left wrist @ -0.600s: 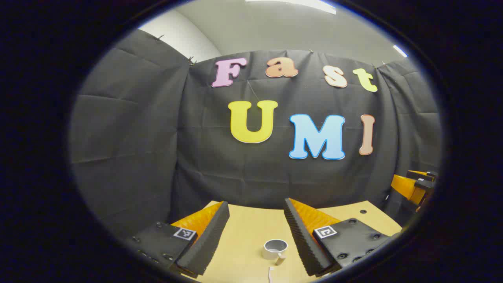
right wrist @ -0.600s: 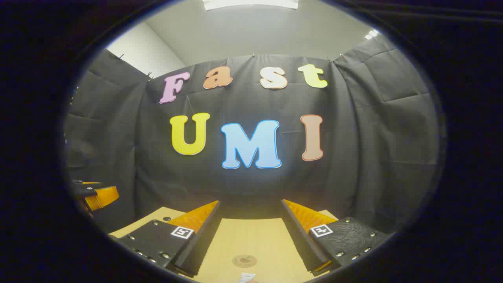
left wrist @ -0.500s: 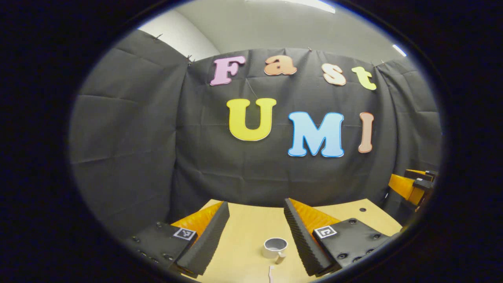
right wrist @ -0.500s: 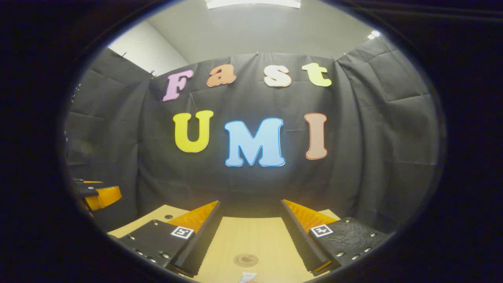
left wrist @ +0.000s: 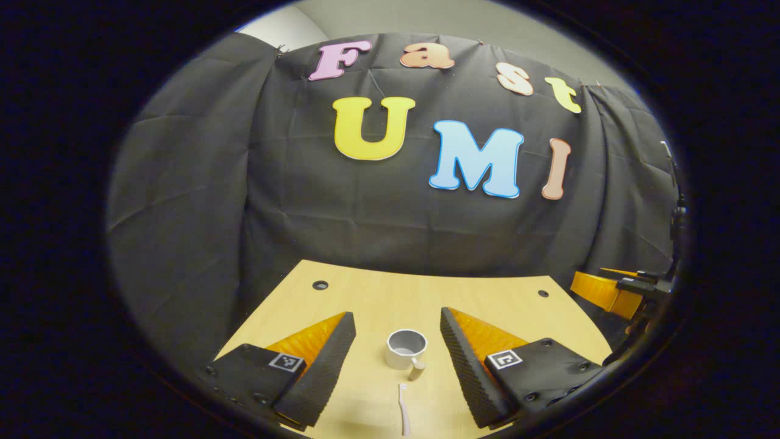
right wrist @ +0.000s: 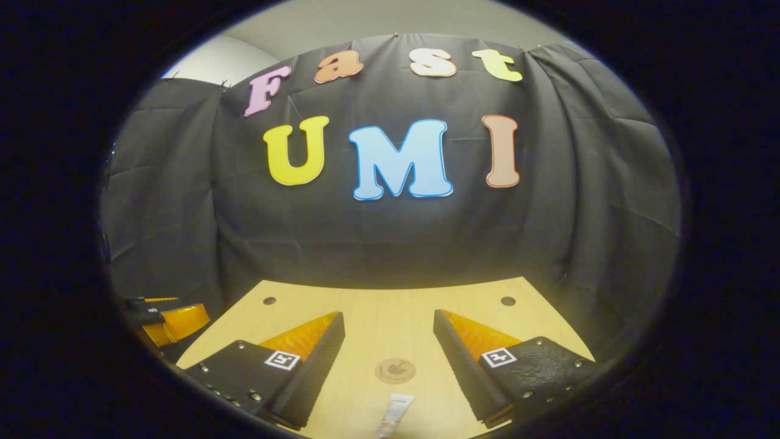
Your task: Put the toothbrush and toothpaste on the desktop into the cup, then pick up the cup and place it on the coaster on the desktop.
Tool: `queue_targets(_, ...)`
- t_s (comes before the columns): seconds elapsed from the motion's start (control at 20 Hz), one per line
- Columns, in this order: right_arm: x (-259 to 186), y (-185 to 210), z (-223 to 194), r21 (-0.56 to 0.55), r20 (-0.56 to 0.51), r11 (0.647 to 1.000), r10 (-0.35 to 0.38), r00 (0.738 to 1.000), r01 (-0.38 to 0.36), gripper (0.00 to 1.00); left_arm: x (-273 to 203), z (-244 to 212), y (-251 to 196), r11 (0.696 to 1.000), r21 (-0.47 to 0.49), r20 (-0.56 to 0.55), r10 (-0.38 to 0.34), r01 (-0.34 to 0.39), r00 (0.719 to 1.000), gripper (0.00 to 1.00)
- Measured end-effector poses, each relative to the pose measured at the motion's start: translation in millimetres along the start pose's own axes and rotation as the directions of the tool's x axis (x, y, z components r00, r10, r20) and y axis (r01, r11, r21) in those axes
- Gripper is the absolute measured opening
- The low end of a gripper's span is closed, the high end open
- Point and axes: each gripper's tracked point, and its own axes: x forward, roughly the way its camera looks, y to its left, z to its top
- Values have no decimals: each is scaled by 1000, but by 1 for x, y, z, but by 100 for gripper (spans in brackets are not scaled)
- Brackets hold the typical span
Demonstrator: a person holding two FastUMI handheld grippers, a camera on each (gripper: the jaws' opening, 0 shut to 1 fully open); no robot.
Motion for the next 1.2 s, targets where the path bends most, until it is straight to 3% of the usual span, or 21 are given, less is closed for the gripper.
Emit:
queue_targets(0.35, 15, 2, -63, 16, -236, 1000, -11, 972, 16, 93, 22, -59, -4, 999, -9, -174, -35, 34, 984, 94)
queue_targets(0.65, 25, -1, -115, 49, -422, 997, -40, 906, 67, 93, 43, -120, -6, 999, -21, -340, -48, 44, 939, 94)
queue_targets(0.8, 31, -5, -151, 84, -521, 993, -30, 853, 86, 94, 51, -154, -9, 999, -35, -444, -53, 41, 895, 94)
queue_targets(0.85, 34, -5, -161, 98, -549, 991, -23, 835, 91, 94, 51, -173, -9, 998, -41, -499, -54, 39, 865, 89)
queue_targets(0.9, 35, -7, -174, 107, -586, 989, -21, 810, 103, 95, 55, -183, -13, 998, -47, -527, -64, 46, 847, 95)
queue_targets(0.95, 35, -8, -187, 114, -616, 987, -18, 788, 112, 94, 58, -194, -15, 998, -44, -562, -64, 48, 825, 91)
queue_targets(1.15, 35, -13, -239, 136, -735, 978, -6, 678, 156, 95, 63, -241, -12, 999, -40, -659, -46, 26, 751, 96)
queue_targets(1.2, 34, -12, -251, 145, -758, 976, 5, 652, 160, 95, 62, -251, -10, 999, -42, -684, -39, 14, 728, 92)
